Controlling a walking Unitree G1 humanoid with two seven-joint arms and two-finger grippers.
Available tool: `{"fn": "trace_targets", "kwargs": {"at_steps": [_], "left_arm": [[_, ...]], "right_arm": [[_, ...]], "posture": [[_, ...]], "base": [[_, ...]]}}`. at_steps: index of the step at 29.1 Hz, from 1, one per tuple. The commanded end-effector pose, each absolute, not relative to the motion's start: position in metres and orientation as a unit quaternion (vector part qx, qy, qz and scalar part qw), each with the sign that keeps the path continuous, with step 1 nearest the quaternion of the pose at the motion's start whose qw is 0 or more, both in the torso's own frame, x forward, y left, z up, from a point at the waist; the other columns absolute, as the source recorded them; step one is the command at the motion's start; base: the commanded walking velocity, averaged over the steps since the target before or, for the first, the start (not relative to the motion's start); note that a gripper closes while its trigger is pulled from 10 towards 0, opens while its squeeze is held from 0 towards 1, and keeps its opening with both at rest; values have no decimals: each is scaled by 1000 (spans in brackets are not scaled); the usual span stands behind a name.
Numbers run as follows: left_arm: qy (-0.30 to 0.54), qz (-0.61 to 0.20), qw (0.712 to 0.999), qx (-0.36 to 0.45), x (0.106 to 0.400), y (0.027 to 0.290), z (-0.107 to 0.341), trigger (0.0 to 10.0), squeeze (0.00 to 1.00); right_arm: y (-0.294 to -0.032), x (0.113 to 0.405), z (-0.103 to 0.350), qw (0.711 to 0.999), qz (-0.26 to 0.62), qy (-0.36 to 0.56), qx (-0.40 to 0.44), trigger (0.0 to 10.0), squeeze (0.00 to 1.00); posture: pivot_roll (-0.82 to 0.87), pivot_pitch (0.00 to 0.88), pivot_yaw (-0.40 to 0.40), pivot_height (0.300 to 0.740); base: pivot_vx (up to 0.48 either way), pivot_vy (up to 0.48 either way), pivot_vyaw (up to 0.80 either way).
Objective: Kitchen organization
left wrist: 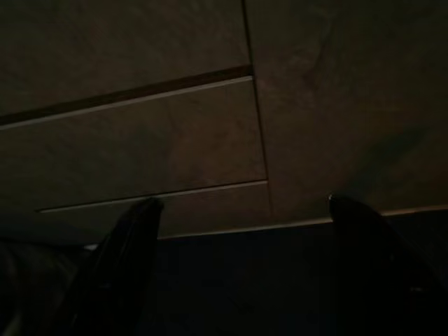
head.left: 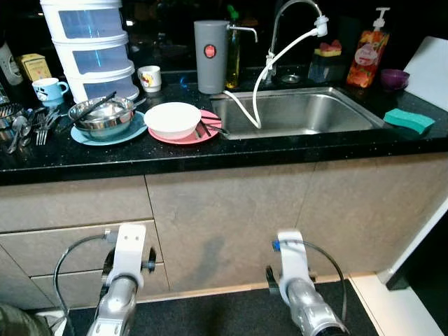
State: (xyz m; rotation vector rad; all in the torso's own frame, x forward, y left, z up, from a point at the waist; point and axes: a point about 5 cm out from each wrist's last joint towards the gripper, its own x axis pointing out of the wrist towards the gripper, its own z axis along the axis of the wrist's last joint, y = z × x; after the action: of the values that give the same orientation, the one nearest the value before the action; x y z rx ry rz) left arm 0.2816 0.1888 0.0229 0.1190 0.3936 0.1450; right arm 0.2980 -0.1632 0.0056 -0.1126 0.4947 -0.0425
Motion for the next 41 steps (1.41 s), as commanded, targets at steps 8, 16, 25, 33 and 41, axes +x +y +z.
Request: {"fn": "trace_targets", "kwargs": {"at_steps": [8, 16, 25, 33, 41], "left_arm": [[162, 111, 980, 32, 285, 203, 25, 10000, 0], [170, 96, 981, 12, 283, 200, 21, 10000, 0], [217, 93, 971, 43, 275, 199, 3, 10000, 0], [220, 87, 971, 38, 276, 198, 2, 10000, 0], [187, 83, 978, 23, 284, 194, 12, 10000, 0]], "right_arm": [[-156, 291, -3, 970, 14, 235, -57, 10000, 0], [-153, 292, -2, 972, 42, 227, -50, 10000, 0], [-144, 286, -10, 966, 67, 243, -59, 10000, 0], [-144, 281, -14, 962, 86, 246, -79, 10000, 0], [-151, 285, -11, 967, 44, 245, -46, 10000, 0]], "posture": [[44, 0, 30, 740], [52, 0, 27, 740], [55, 0, 32, 740], [52, 5, 34, 740], [55, 11, 31, 740]], "base": [[0, 0, 0], [0, 0, 0], [0, 0, 0], [0, 0, 200], [0, 0, 300]]}}
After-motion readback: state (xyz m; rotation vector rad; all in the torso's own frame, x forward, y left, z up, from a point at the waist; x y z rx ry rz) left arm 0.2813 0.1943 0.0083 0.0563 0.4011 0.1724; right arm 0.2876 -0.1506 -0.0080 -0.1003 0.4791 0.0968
